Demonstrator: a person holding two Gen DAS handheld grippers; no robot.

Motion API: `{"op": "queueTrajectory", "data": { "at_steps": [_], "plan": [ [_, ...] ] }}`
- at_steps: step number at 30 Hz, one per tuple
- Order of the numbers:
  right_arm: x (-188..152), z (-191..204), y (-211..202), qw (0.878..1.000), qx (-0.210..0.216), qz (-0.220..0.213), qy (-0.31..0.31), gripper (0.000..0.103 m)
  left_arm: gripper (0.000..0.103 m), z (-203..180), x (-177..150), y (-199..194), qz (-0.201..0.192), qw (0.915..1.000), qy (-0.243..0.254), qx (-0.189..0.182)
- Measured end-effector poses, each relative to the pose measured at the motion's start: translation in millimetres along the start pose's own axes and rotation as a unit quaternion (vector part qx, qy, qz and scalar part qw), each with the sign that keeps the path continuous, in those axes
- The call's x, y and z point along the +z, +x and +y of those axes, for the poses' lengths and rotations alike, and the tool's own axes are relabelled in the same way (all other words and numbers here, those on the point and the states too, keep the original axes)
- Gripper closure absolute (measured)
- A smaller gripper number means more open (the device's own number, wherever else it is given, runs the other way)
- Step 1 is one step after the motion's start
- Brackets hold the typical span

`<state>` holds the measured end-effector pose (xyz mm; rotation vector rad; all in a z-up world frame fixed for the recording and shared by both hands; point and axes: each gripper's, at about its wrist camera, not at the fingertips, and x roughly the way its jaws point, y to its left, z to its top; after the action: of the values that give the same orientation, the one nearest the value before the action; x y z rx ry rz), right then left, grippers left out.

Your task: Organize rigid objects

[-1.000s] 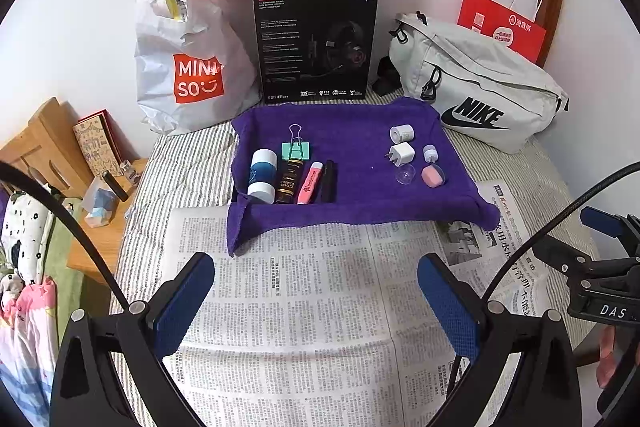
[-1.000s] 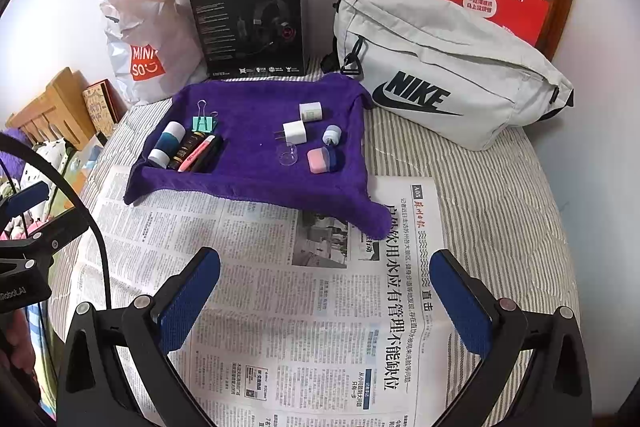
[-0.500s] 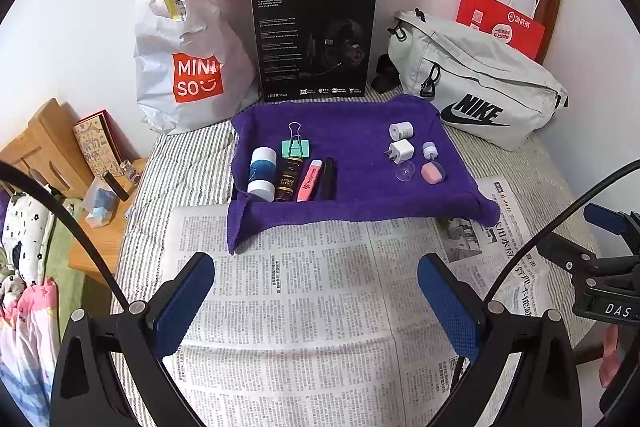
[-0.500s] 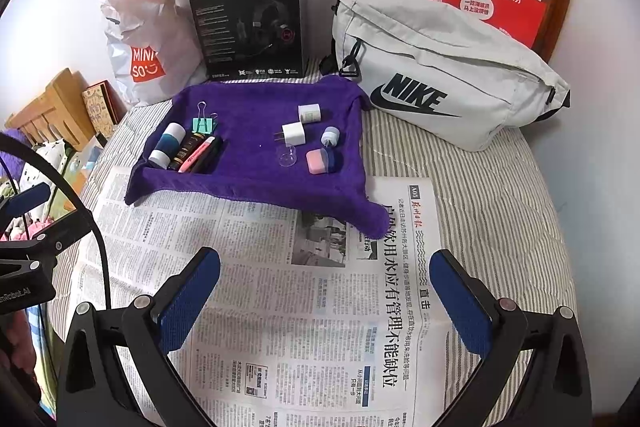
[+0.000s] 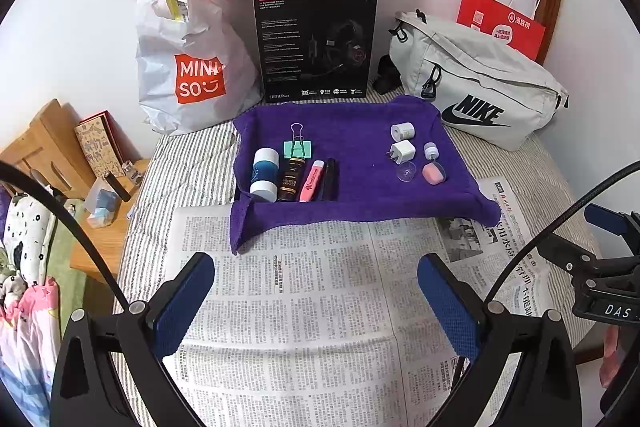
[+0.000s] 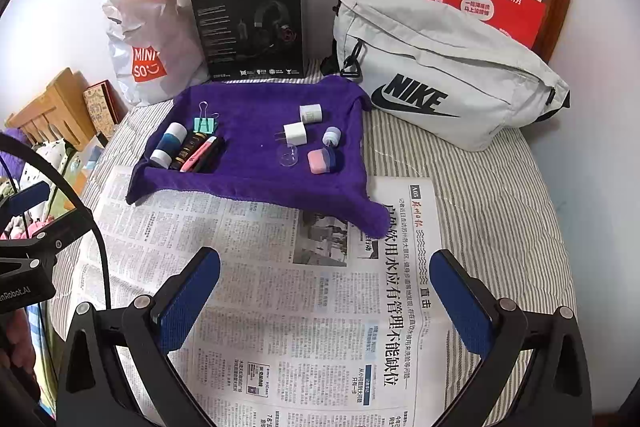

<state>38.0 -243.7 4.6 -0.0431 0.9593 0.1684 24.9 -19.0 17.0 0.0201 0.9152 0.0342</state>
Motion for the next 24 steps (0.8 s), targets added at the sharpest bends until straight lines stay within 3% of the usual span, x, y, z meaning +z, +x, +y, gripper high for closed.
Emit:
{"op": "queueTrajectory", "data": {
  "at_steps": [24],
  "plan": [
    [-2.3, 0.3, 3.2, 1.000, 0.000, 0.006, -0.001, 0.000, 0.000, -2.4, 1.1, 3.3, 0.002, 1.0000, 0.004, -0.001]
  ]
}}
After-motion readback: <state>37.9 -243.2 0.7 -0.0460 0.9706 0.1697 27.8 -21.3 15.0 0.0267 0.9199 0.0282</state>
